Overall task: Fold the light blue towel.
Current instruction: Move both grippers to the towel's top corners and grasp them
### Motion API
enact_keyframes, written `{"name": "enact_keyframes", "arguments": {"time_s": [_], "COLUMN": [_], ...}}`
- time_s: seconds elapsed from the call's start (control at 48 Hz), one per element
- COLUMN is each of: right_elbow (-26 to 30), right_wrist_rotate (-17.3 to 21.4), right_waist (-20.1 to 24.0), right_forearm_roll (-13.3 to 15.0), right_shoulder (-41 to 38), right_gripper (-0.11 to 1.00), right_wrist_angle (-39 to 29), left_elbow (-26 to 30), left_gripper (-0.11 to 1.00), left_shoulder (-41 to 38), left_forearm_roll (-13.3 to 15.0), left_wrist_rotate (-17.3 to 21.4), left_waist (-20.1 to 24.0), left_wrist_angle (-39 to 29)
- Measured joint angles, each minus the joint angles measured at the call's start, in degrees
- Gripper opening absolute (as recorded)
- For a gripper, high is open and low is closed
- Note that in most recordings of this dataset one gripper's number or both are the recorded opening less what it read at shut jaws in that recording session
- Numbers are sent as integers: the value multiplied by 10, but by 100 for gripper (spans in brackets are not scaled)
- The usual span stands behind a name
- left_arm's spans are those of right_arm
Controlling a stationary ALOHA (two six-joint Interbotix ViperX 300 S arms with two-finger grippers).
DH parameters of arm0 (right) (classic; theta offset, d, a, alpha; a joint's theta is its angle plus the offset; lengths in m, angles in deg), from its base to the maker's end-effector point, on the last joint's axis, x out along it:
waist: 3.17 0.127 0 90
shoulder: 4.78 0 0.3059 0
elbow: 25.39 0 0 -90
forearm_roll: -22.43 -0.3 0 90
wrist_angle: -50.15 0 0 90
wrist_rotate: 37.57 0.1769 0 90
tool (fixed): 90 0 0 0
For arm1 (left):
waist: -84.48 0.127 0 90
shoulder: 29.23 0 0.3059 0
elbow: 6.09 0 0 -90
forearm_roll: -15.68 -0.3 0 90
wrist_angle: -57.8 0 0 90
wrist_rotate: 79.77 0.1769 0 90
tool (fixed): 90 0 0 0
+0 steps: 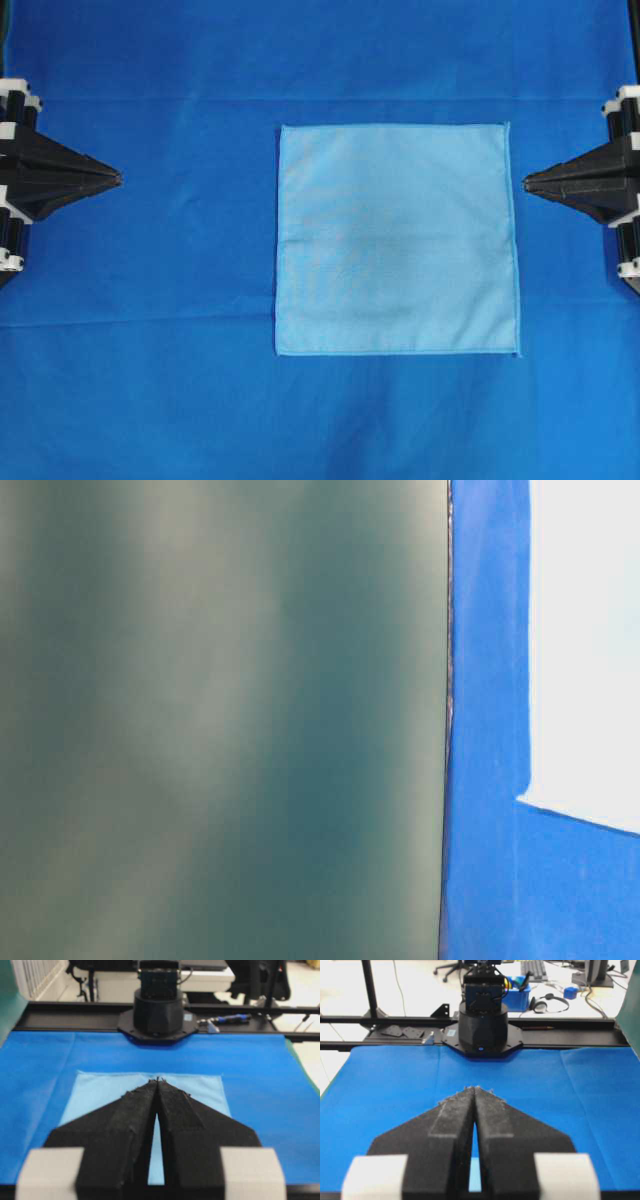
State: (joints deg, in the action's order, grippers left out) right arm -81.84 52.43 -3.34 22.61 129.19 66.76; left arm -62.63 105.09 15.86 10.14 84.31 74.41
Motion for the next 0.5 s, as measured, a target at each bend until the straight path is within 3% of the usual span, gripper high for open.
{"name": "enact_keyframes", "arguments": {"time_s": [0.104,0.229,0.354,0.5], "right_elbow": [7,31,44,45], "right_wrist_rotate": [3,3,3,8], "right_waist": [0,-14,-49,-107], "right_forearm_roll": [-1,-3,-4,-4], "right_shoulder": [-5,-13,-17,-25], "right_gripper": [0,0,0,0], "right_wrist_angle": [-11,-72,-130,-178], "left_elbow": [4,12,21,47], "left_gripper": [0,0,0,0], "left_shoulder": [-24,-67,-132,-233], "left_forearm_roll": [8,9,9,10], "left_wrist_rotate": [8,18,20,17], "left_waist": [0,4,20,70], "left_wrist_angle": [4,21,55,69]}}
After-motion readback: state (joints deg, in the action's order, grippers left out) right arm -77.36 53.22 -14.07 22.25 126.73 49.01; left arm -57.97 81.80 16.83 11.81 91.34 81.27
